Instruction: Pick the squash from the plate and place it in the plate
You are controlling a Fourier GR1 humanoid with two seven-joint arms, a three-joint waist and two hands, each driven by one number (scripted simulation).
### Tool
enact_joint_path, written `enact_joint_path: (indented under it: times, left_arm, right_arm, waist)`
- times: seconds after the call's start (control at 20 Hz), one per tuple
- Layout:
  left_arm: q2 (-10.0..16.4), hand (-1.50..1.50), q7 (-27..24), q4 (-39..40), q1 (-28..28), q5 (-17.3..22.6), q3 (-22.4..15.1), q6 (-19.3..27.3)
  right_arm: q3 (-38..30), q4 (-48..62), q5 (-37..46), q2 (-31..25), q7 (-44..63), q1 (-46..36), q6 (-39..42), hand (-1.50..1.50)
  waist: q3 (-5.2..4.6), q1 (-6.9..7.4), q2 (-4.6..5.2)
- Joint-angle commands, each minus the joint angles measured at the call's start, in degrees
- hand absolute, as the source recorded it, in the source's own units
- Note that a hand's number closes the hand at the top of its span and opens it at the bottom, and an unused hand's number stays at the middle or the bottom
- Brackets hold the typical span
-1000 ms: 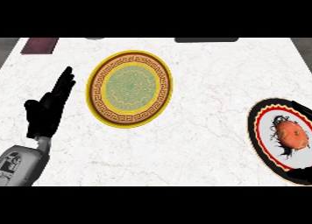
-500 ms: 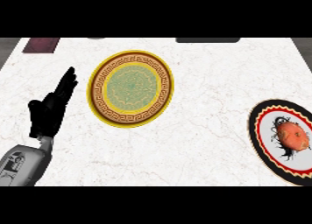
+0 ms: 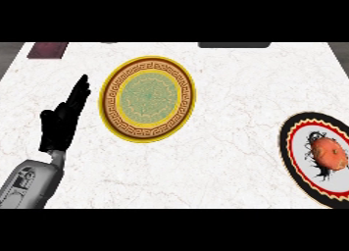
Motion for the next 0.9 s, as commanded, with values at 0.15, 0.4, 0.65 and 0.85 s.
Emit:
enact_joint_path:
  times: [0.15,0.4,0.65,0.85]
  left_arm:
    - [0.30,0.00,0.31,0.65,-0.57,-1.33,3.89,-3.49]
    - [1.33,0.00,4.22,-5.30,1.13,-0.91,4.93,-4.76]
    - [-4.27,0.00,4.85,-3.62,-0.22,-5.38,3.45,-2.50]
    - [-2.28,0.00,3.29,-6.15,3.58,-4.16,6.59,-5.40]
  right_arm:
    - [3.16,5.47,8.39,6.31,1.41,-6.35,1.62,-1.50]
    - [6.44,10.03,16.77,8.11,-1.69,-5.87,-1.93,-1.50]
    - [7.25,17.65,21.66,12.07,-2.72,-12.06,0.26,-1.50]
    - [7.99,22.64,25.64,14.23,-4.28,-14.00,-0.95,-1.50]
  waist:
    - [0.02,0.23,0.04]
    - [0.05,0.48,-0.03]
    - [0.04,0.38,0.04]
    - [0.04,0.55,0.02]
